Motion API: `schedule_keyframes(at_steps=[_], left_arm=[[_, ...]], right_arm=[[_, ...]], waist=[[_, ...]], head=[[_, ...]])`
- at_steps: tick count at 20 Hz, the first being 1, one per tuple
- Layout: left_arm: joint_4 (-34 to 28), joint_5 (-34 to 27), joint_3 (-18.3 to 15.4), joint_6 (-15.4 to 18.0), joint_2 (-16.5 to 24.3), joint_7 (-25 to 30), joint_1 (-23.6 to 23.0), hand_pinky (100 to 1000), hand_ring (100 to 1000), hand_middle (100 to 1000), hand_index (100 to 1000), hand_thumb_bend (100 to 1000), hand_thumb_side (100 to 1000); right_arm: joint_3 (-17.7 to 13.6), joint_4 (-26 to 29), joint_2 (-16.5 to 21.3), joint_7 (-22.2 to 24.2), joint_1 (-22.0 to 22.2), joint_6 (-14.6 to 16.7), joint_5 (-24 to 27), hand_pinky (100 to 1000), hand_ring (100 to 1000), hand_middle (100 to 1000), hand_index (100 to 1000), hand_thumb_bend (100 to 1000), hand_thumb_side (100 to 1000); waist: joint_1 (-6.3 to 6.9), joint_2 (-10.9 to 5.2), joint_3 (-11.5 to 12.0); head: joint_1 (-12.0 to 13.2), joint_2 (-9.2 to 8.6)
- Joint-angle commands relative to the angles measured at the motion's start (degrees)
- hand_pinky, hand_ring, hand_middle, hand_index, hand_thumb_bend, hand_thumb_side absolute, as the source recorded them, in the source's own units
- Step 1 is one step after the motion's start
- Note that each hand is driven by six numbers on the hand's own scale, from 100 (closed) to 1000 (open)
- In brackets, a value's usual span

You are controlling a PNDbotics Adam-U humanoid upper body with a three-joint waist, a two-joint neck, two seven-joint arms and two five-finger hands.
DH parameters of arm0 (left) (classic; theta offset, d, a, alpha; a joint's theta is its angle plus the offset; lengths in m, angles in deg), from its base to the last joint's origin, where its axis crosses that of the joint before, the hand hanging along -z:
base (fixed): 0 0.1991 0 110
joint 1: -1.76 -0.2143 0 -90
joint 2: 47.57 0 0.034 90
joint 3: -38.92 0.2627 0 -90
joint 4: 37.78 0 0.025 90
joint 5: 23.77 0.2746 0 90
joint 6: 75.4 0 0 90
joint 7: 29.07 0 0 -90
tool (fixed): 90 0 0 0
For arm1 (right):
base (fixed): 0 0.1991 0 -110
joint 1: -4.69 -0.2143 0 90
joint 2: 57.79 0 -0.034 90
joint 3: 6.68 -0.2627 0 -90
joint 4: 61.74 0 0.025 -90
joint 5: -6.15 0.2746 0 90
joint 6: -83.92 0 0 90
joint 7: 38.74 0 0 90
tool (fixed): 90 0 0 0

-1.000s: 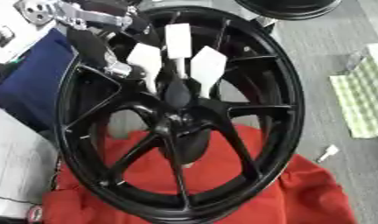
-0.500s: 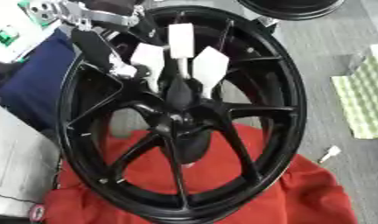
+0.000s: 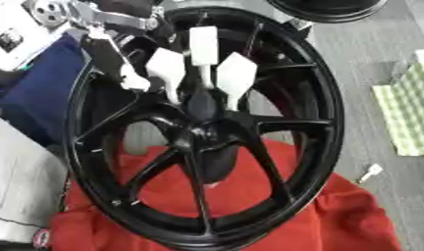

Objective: Pull the pin out of the wheel hub.

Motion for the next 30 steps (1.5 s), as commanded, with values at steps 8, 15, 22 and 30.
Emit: schedule_keyframes(at_steps=[8,15,22,30], left_arm=[[-2.9,-6.5,-2.3,3.7,1.4,9.3,1.4,662,478,280,385,100,252],[-5.9,-10.7,-5.7,0.2,2.2,9.3,2.1,642,435,224,291,100,244],[-6.1,-16.0,-17.2,-2.8,4.4,9.3,3.7,642,429,217,295,100,252],[1.2,-11.7,-32.1,-4.4,15.0,6.5,-5.4,648,454,239,323,100,196]], right_arm=[[-1.1,0.7,0.9,-4.4,-0.6,-4.7,-0.3,342,607,515,682,100,472],[-1.2,0.7,0.8,-4.4,-0.6,-4.8,-0.6,345,609,516,683,100,470],[-1.4,0.7,0.7,-4.4,-0.2,-5.1,-0.9,347,609,517,683,100,480],[-2.4,0.7,1.3,-4.4,0.2,-5.2,-1.8,350,610,518,683,100,462]], waist=[[-0.32,-0.81,-0.1],[-0.54,-1.16,-0.1],[-1.03,-1.51,0.6],[-1.42,-1.40,2.0]], head=[[0.3,-0.36],[0.4,-0.47],[-0.1,-0.30],[-1.0,-0.52]])
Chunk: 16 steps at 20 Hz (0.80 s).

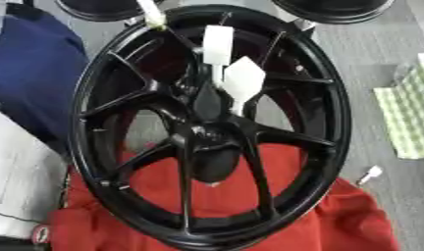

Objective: Pull the pin out of the wheel hub.

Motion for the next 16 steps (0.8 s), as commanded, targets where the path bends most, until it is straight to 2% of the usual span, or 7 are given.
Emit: schedule_keyframes(at_steps=[1,4,9,11,13,15,16], left_arm=[[2.5,3.5,-5.8,1.9,6.4,-0.8,-3.3,649,458,245,329,100,188],[3.6,5.9,-8.1,2.4,8.9,-3.8,-9.3,652,467,261,350,100,194],[5.9,10.4,-9.6,2.5,10.6,-7.3,-16.7,712,566,433,534,100,146],[7.3,12.5,-10.0,2.6,10.8,-8.2,-18.6,771,668,563,685,100,125],[8.5,14.9,-10.3,3.1,11.0,-8.6,-20.0,867,834,774,876,203,100],[9.2,17.8,-10.3,4.5,11.1,-8.4,-20.9,954,938,869,950,438,428],[9.5,19.3,-10.3,5.3,11.2,-8.4,-21.1,963,944,870,952,496,469]], right_arm=[[-1.2,0.7,1.7,-4.8,-0.4,-4.9,-0.8,351,610,517,683,100,461],[-1.4,0.7,1.6,-4.8,-0.6,-4.8,-1.1,352,610,517,683,100,457],[-1.6,0.7,1.2,-4.8,-0.8,-4.8,-1.2,353,611,517,682,100,454],[-1.6,0.7,1.1,-4.8,-0.9,-4.9,-1.3,353,610,516,682,100,454],[-1.7,0.7,1.0,-4.8,-0.8,-4.9,-1.2,352,610,516,682,100,454],[-1.9,0.7,1.0,-4.8,-0.8,-4.9,-1.2,352,610,515,682,100,455],[-1.9,0.7,0.9,-4.8,-0.8,-4.9,-1.1,352,609,515,682,100,454]], waist=[[-0.22,-1.59,0.3],[-0.51,-1.52,0.5],[-1.08,-1.48,0.6],[-1.31,-1.46,0.5],[-1.51,-1.41,0.5],[-1.65,-1.34,0.5],[-1.71,-1.31,0.5]], head=[[-0.4,-0.62],[-0.5,-1.03],[-0.3,-1.42],[-0.2,-1.58],[-0.1,-1.66],[-0.1,-1.69],[-0.1,-1.69]])
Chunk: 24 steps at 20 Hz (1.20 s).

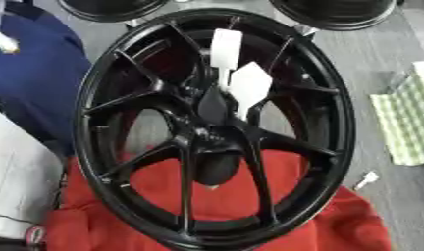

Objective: Pull the pin out of the wheel hub.

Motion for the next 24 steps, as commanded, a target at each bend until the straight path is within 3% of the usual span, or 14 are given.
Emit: schedule_keyframes(at_steps=[1,7,10,11,12,16,20,24], left_arm=[[0.7,4.5,-1.4,2.1,3.3,-0.3,0.2,967,949,873,955,518,497],[1.7,6.3,-1.3,3.9,2.5,-0.4,0.8,953,933,860,942,392,487],[1.8,4.4,-1.5,3.4,2.0,-0.8,1.4,934,906,821,898,169,395],[1.7,3.1,-1.9,2.6,1.8,-1.7,1.7,911,873,781,851,100,323],[1.4,1.2,-2.2,1.6,1.5,-3.1,2.0,893,847,752,823,100,319],[-2.2,-12.6,-3.1,-1.7,0.0,-8.4,3.3,839,749,652,782,100,419],[-9.5,-28.0,-3.2,-5.4,-1.0,-16.8,2.5,821,719,629,779,100,511],[-18.5,-38.3,-3.4,-9.0,-4.2,-26.1,1.1,814,709,625,781,100,565]], right_arm=[[-0.8,0.7,1.0,-4.8,-0.5,-4.9,-0.4,351,609,515,682,100,454],[-0.9,0.7,0.8,-4.8,-0.5,-4.9,-0.3,350,608,515,681,100,453],[-0.9,0.7,0.8,-4.8,-0.6,-4.9,-0.3,350,608,514,681,100,453],[-0.9,0.7,0.8,-4.8,-0.5,-4.9,-0.3,350,608,514,681,100,452],[-0.9,0.7,0.9,-4.8,-0.5,-5.0,-0.3,351,608,514,681,100,450],[-1.1,0.7,1.1,-4.8,-0.5,-5.2,-0.5,352,608,515,681,100,444],[-1.0,0.7,1.3,-4.8,-0.6,-5.3,-0.6,353,608,514,681,100,438],[-0.8,0.7,1.4,-4.8,-1.1,-5.4,-1.0,355,609,515,681,100,427]], waist=[[0.04,-1.29,0.0],[-0.09,-1.22,0.1],[-0.11,-1.18,0.0],[-0.15,-1.21,0.0],[-0.19,-1.23,0.0],[-0.33,-1.38,0.0],[-0.51,-1.39,0.1],[-0.73,-1.37,0.1]], head=[[0.2,-0.69],[0.4,-0.62],[0.5,-0.51],[0.4,-0.52],[0.4,-0.52],[0.4,-0.38],[0.6,-0.29],[0.7,-0.38]])
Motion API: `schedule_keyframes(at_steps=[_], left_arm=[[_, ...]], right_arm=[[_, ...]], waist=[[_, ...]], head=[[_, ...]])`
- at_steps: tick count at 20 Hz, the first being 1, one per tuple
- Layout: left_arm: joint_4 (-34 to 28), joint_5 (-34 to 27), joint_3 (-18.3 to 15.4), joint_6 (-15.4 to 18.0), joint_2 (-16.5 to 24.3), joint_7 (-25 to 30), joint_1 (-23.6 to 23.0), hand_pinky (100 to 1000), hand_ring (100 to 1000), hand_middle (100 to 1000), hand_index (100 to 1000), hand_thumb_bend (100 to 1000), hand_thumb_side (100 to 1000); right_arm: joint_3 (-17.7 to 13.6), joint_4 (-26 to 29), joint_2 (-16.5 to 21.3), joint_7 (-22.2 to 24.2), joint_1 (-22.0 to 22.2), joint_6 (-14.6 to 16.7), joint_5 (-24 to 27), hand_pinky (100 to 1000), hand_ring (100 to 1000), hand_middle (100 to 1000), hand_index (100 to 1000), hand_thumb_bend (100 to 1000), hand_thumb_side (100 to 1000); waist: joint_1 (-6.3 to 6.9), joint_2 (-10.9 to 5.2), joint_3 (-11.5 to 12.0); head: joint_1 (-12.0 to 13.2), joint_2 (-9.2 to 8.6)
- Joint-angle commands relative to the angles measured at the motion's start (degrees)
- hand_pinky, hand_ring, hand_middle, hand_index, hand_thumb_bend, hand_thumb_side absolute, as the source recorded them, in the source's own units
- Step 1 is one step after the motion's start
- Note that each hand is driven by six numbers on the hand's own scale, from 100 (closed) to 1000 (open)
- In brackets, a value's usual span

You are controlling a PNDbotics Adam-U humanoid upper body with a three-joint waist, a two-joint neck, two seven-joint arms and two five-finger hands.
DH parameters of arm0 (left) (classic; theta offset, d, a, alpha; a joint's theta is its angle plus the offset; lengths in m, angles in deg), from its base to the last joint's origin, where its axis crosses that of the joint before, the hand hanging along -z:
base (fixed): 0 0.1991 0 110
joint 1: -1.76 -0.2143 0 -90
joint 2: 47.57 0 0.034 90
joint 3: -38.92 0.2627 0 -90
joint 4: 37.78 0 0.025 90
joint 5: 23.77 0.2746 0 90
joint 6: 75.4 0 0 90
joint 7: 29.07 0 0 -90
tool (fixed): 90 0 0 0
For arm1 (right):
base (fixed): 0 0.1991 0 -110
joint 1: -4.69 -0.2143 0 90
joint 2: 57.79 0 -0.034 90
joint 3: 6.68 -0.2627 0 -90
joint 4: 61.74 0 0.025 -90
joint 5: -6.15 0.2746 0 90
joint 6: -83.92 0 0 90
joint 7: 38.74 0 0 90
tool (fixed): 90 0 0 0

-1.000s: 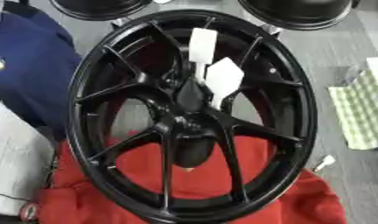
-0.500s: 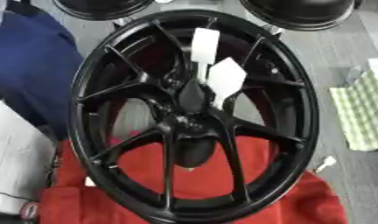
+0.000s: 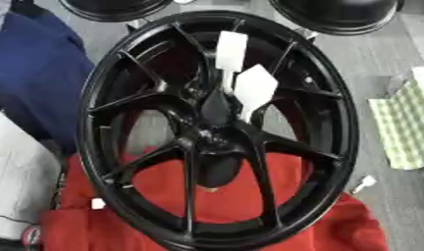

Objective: Pull the pin out of the wheel hub.

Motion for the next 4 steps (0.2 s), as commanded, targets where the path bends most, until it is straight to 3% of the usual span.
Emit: schedule_keyframes(at_steps=[1,4], left_arm=[[-7.5,-7.1,-1.7,-2.6,-1.1,-6.5,-0.3,813,711,626,781,100,573],[-14.2,-7.8,-3.0,-4.4,-4.5,-11.0,-2.3,813,713,628,784,100,573]], right_arm=[[-0.4,0.7,1.9,-5.0,-0.8,-5.2,-0.7,355,609,516,681,100,424],[-0.4,0.7,2.0,-5.0,-1.0,-5.5,-1.2,358,610,516,682,100,419]], waist=[[0.00,-1.35,0.0],[-0.33,-1.25,-0.1]], head=[[0.3,-0.40],[0.3,-0.49]])
